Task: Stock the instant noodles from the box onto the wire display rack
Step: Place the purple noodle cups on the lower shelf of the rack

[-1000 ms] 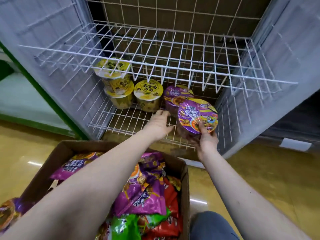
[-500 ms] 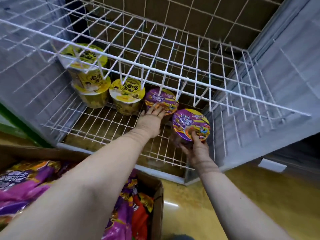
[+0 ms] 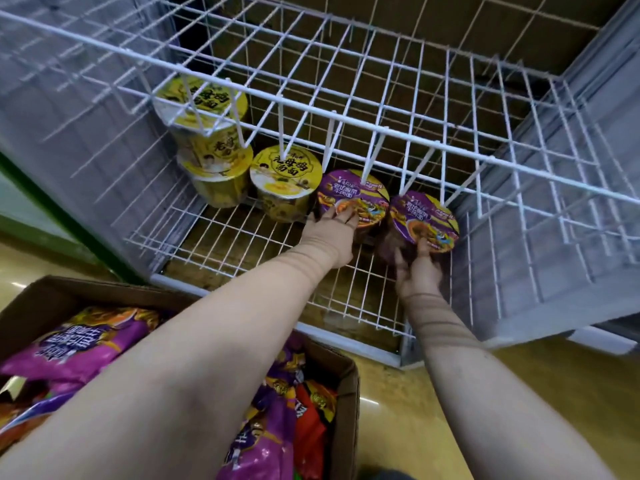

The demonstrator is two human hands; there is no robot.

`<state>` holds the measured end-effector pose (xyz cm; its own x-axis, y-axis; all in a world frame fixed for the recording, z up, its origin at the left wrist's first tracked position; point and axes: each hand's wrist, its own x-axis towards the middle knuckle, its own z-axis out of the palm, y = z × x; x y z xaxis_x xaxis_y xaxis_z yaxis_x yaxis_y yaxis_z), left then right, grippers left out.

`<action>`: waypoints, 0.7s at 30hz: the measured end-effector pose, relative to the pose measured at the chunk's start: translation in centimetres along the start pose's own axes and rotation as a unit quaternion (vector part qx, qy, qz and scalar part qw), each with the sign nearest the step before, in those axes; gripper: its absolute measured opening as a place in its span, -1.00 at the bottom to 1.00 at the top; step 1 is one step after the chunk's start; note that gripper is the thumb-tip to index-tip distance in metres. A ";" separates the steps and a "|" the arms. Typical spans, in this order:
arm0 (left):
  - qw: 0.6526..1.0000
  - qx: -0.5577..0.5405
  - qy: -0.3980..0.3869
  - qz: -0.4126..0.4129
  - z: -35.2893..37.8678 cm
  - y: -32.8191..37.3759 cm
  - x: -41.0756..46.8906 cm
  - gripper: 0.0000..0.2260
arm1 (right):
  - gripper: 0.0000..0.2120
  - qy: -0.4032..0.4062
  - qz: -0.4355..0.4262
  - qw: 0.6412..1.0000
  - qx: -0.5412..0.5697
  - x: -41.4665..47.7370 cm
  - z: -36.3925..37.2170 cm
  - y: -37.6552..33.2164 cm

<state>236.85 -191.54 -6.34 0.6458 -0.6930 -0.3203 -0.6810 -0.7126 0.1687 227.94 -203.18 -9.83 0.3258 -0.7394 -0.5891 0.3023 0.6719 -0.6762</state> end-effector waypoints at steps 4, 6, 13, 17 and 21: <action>1.000 -0.012 0.005 -0.006 0.5 -0.1 0.1 -0.33 | -0.46 0.017 -0.034 0.999 -0.006 0.5 -0.1 0.6; 1.000 -0.026 -0.005 -0.003 0.5 -0.3 0.1 -0.31 | -0.48 0.023 -0.030 0.999 -0.020 0.7 0.0 0.5; 0.999 -0.024 0.021 0.036 0.1 -0.7 -1.1 -0.30 | -0.53 0.023 -0.056 0.997 -0.041 1.6 0.5 -0.1; 0.999 -0.019 0.020 0.022 0.0 -1.2 -1.8 -0.30 | -0.52 0.015 -0.024 0.999 -0.031 1.5 0.3 -0.1; 0.999 -0.029 0.023 0.018 0.1 -1.1 -2.8 -0.31 | -0.68 0.003 -0.008 0.999 -0.052 0.2 -0.1 0.4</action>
<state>235.77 -188.78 -5.70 0.6369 -0.7220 -0.2701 -0.6842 -0.6909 0.2335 228.06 -203.04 -10.22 0.3170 -0.7500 -0.5806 0.2129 0.6528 -0.7270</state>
